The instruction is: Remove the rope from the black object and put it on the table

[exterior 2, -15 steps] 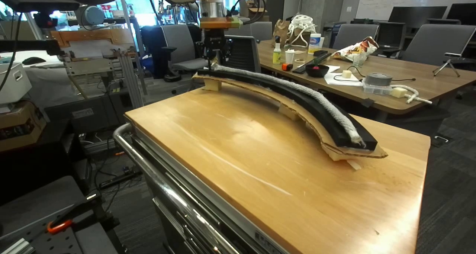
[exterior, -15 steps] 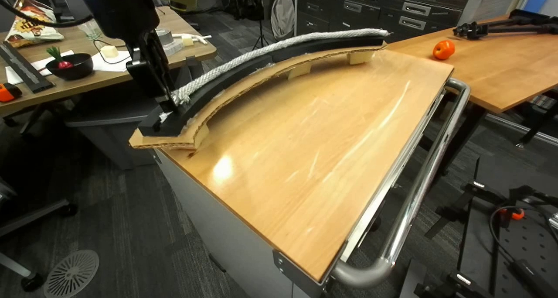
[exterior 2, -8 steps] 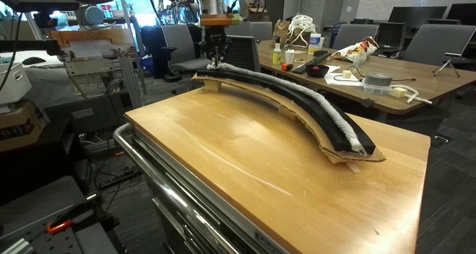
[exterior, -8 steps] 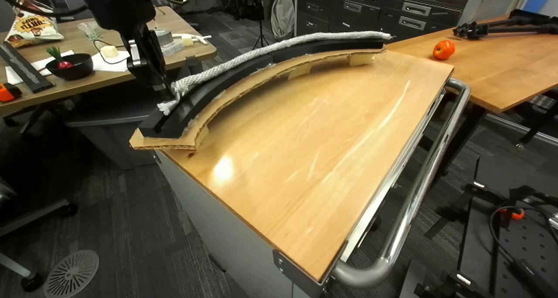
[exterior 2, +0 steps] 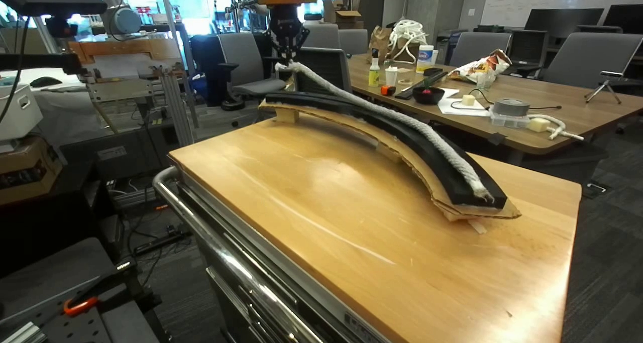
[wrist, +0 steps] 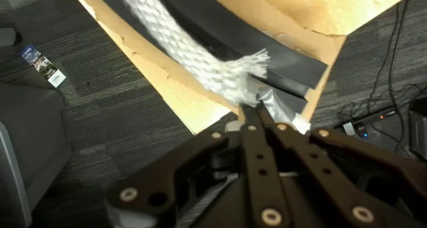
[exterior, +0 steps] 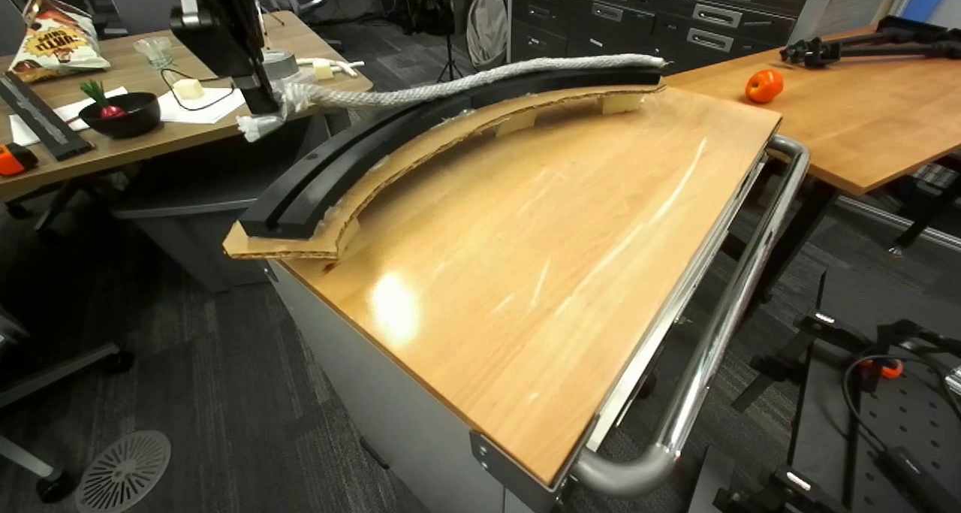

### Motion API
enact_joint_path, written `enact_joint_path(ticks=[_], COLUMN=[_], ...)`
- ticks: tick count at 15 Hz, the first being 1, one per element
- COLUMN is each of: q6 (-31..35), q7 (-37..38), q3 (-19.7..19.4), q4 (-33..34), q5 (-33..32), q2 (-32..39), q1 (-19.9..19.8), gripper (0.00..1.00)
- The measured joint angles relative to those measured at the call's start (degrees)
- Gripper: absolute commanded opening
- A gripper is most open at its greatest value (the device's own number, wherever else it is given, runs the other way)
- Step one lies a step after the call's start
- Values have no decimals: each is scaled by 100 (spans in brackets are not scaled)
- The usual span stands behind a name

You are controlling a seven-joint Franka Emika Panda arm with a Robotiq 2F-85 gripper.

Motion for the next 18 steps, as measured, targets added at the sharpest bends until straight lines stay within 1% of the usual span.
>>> enact_joint_path(ticks=[3,5,6,8,11,14,16,18], q6=[-400,-460,-313,222,1273,2173,2425,2509], q7=[679,1069,1318,1785,2488,3032,3136,3140], q3=[110,158,159,141,42,-57,-111,-114], q4=[-703,-1291,-1596,-2206,-3116,-3988,-4571,-5073], q5=[528,954,1126,1353,1438,1413,1249,1023], q2=[-636,-935,-1022,-1111,-1179,-1310,-1492,-1783], q1=[-34,-79,-106,-185,-244,-199,-130,-82], gripper=[0,0,0,0,0,0,0,0])
